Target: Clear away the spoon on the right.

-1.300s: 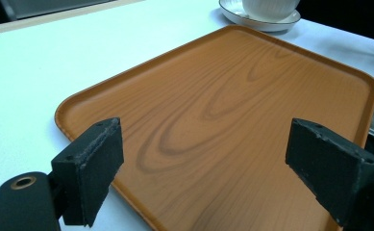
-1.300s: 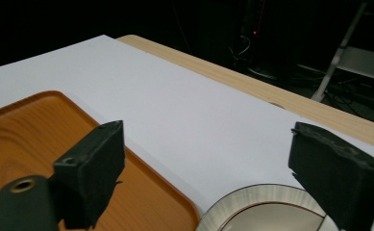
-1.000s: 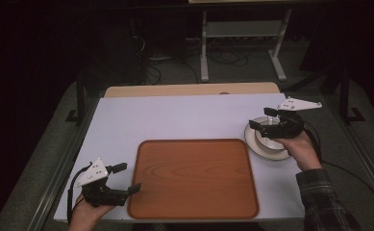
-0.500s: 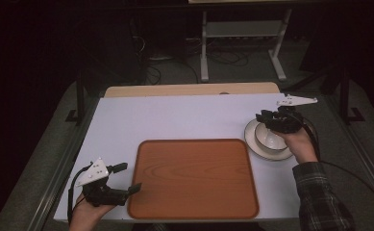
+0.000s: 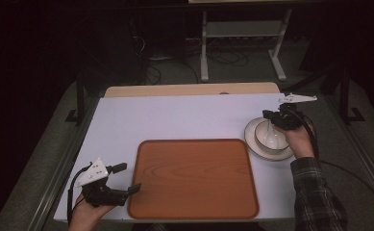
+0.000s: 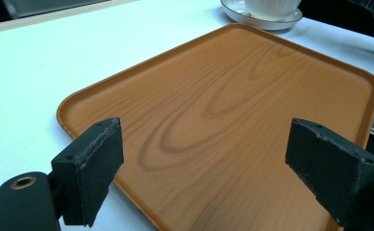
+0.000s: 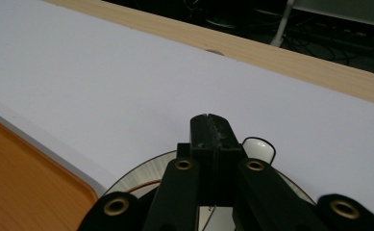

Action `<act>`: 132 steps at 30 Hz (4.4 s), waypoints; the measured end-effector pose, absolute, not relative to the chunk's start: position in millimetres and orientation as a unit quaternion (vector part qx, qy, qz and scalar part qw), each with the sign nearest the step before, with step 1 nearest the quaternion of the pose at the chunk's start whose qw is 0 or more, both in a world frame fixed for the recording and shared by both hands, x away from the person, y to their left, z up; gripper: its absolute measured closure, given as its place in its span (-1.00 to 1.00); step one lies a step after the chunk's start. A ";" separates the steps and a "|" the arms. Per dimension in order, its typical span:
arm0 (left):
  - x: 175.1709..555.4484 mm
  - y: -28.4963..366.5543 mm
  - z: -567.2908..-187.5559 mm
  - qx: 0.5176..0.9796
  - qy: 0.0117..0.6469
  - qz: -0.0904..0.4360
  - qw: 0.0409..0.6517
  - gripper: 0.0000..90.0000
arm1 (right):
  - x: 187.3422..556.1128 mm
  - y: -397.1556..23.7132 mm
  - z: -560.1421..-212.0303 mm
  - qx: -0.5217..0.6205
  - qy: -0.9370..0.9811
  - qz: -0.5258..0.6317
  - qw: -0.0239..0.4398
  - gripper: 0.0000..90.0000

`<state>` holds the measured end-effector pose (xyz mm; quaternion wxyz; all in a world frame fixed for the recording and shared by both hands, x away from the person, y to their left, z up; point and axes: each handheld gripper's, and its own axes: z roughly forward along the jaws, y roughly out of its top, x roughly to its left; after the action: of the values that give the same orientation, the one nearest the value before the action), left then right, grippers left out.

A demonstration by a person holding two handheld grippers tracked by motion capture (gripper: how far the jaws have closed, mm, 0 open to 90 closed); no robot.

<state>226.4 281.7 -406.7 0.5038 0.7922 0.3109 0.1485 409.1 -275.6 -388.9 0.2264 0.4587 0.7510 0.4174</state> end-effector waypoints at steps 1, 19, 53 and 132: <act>226.2 281.9 -406.6 0.792 0.311 0.148 0.503 -0.71 | 409.7 -276.0 -389.5 0.460 0.751 0.416 0.227 0.99; 226.1 281.6 -406.4 0.794 0.308 0.149 0.502 -0.71 | 410.8 -285.9 -394.2 0.479 0.750 0.391 0.235 0.99; 228.1 278.3 -405.6 0.798 0.301 0.147 0.501 -0.71 | 385.8 -324.1 -390.1 0.519 0.725 0.376 0.252 0.99; 223.4 279.3 -404.0 0.799 0.298 0.151 0.500 -0.71 | 326.5 -339.6 -414.8 0.591 0.650 0.416 0.238 -0.24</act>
<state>223.4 279.3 -404.0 0.5003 0.7987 0.2984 0.1509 326.5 -339.6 -414.8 0.2378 0.5905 0.6496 0.4155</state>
